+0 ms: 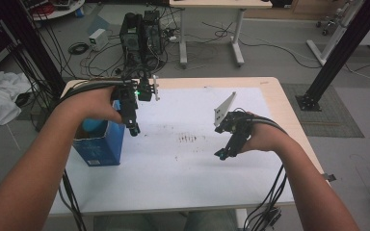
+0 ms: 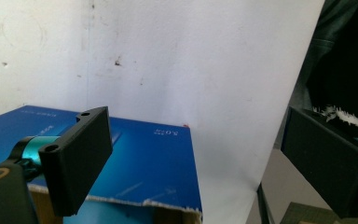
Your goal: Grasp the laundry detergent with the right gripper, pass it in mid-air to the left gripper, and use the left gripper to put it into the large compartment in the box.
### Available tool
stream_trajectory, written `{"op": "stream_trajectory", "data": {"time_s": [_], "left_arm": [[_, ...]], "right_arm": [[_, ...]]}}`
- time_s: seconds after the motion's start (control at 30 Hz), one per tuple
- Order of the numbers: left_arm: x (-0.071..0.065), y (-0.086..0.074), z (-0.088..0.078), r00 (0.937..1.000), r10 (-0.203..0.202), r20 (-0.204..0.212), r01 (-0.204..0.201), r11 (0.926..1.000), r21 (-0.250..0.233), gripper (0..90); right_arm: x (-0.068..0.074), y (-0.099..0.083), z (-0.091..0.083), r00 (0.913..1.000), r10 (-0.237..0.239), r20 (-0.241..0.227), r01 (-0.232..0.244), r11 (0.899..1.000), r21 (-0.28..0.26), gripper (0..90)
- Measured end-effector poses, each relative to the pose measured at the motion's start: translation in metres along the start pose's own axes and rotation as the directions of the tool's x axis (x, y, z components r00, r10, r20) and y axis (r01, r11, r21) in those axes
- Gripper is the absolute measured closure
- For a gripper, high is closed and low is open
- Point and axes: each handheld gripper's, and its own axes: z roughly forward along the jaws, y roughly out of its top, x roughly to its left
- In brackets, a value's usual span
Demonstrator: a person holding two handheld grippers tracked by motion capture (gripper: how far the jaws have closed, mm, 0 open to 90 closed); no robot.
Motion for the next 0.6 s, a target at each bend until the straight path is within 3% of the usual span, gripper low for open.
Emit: {"op": "stream_trajectory", "data": {"time_s": [0.33,0.5,0.6], "left_arm": [[0.003,0.004,0.012,1.0000,0.007,0.004,-0.007,0.9999,-0.010,8.7],[0.003,0.004,0.023,0.9998,0.011,0.017,-0.011,0.9999,-0.008,8.8],[0.004,0.005,0.028,0.9996,0.015,0.026,-0.015,0.9999,-0.005,8.7]], "right_arm": [[-0.010,0.011,-0.009,0.9996,-0.010,-0.025,0.012,0.996,0.086,13.0],[-0.012,0.014,-0.010,0.9993,-0.006,-0.036,0.011,0.990,0.142,13.0],[-0.012,0.016,-0.011,0.9992,-0.002,-0.040,0.008,0.989,0.149,13.0]]}}
